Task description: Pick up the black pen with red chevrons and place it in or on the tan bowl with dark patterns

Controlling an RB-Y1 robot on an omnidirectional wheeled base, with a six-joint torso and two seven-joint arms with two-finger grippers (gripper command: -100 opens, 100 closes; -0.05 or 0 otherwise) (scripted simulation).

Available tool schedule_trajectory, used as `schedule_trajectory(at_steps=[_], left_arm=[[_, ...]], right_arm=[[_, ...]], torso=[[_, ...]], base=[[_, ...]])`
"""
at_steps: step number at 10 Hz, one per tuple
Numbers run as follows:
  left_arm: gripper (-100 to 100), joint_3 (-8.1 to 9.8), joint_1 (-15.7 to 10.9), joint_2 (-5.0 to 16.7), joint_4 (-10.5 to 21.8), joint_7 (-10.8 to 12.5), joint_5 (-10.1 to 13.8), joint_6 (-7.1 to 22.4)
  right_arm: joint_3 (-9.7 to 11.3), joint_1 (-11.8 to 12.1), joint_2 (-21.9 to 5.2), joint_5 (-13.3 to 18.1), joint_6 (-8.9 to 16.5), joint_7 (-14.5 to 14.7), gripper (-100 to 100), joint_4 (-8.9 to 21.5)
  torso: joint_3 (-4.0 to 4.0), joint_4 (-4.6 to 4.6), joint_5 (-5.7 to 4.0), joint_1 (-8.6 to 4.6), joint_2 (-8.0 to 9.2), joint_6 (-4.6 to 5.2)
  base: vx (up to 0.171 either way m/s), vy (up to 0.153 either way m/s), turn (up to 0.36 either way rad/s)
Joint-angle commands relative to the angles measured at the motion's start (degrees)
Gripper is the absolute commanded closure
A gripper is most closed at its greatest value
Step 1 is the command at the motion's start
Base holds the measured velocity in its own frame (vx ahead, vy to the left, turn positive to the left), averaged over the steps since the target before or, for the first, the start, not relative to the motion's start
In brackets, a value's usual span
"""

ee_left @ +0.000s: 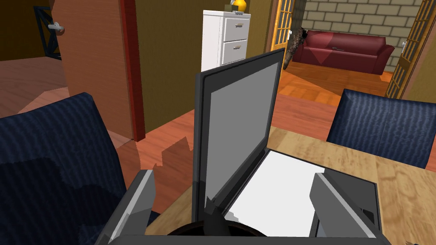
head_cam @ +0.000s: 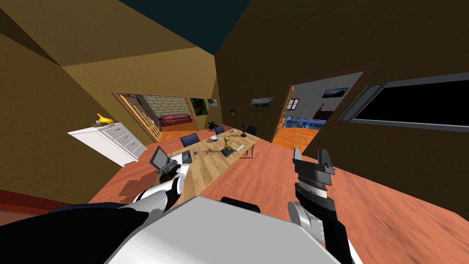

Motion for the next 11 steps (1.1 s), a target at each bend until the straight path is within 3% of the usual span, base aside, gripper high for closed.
schedule_trajectory(at_steps=[1,3,5,6,9,10,11], left_arm=[[-100,0.33,-1.1,0.9,0.0,-1.6,0.3,1.1],[-100,0.98,-3.0,3.1,0.3,-3.8,0.7,3.0],[-100,0.98,-3.0,3.1,0.3,-3.8,0.7,3.0],[-100,1.41,-4.3,4.5,0.5,-5.2,1.1,4.4],[-100,1.70,-4.0,4.2,-0.5,-6.0,1.3,4.7],[0,1.66,-4.0,4.2,-0.3,-5.8,1.3,4.6],[0,1.66,-4.0,4.2,-0.4,-5.8,1.3,4.6]], right_arm=[[0.0,0.0,0.0,0.0,0.0,0.0,0,0.0],[0.0,0.0,0.0,0.0,0.0,0.0,0,0.0],[0.0,0.0,0.0,0.0,0.0,0.0,0,0.0],[0.0,0.0,0.0,0.0,0.0,0.0,0,0.0],[0.0,0.0,0.0,0.0,0.0,0.0,0,0.0],[0.0,0.0,0.0,0.0,0.0,0.0,0,0.0],[0.0,0.0,0.0,0.0,0.0,0.0,0,0.0]], torso=[[0.00,0.00,0.00,0.00,0.00,0.00],[0.02,0.01,-0.01,0.02,0.03,-0.01],[0.01,0.00,0.01,0.06,0.01,0.00],[-0.02,-0.01,0.04,0.19,-0.04,0.00],[-0.02,-0.01,0.04,0.18,-0.04,0.00],[-0.04,-0.02,0.05,0.24,-0.07,-0.01],[-0.05,-0.02,0.06,0.27,-0.09,-0.01]], base=[[-0.029,-0.060,0.018],[-0.039,-0.074,0.053],[-0.014,-0.035,0.002],[-0.016,-0.026,0.036],[-0.012,-0.025,0.012],[0.000,0.000,0.000],[0.000,0.000,0.000]])
